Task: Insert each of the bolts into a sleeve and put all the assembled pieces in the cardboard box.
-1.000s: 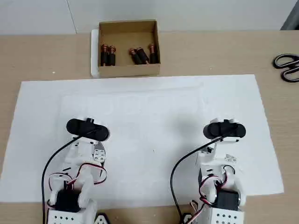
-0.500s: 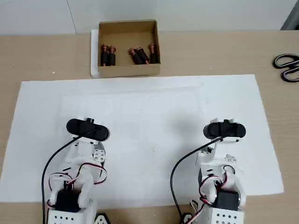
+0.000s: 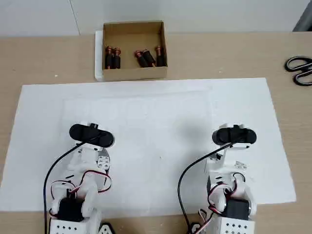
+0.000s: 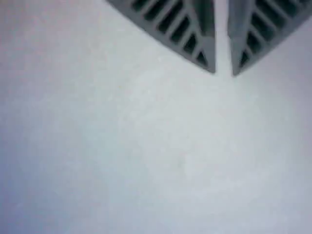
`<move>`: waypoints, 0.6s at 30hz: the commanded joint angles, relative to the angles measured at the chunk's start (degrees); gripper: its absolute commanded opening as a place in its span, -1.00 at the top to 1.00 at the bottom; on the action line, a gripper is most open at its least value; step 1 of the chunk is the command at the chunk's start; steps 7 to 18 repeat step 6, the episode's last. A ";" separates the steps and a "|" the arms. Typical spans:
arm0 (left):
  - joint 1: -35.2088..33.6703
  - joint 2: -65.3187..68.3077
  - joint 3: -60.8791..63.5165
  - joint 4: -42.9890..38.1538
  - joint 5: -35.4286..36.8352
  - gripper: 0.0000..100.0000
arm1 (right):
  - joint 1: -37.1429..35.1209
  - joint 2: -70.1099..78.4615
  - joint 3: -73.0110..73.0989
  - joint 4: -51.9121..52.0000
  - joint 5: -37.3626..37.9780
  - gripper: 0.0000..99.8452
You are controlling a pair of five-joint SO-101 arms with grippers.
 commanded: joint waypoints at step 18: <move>0.44 -0.62 -1.10 -0.97 -0.09 0.98 | 0.22 -0.84 -0.26 -1.27 -0.62 0.99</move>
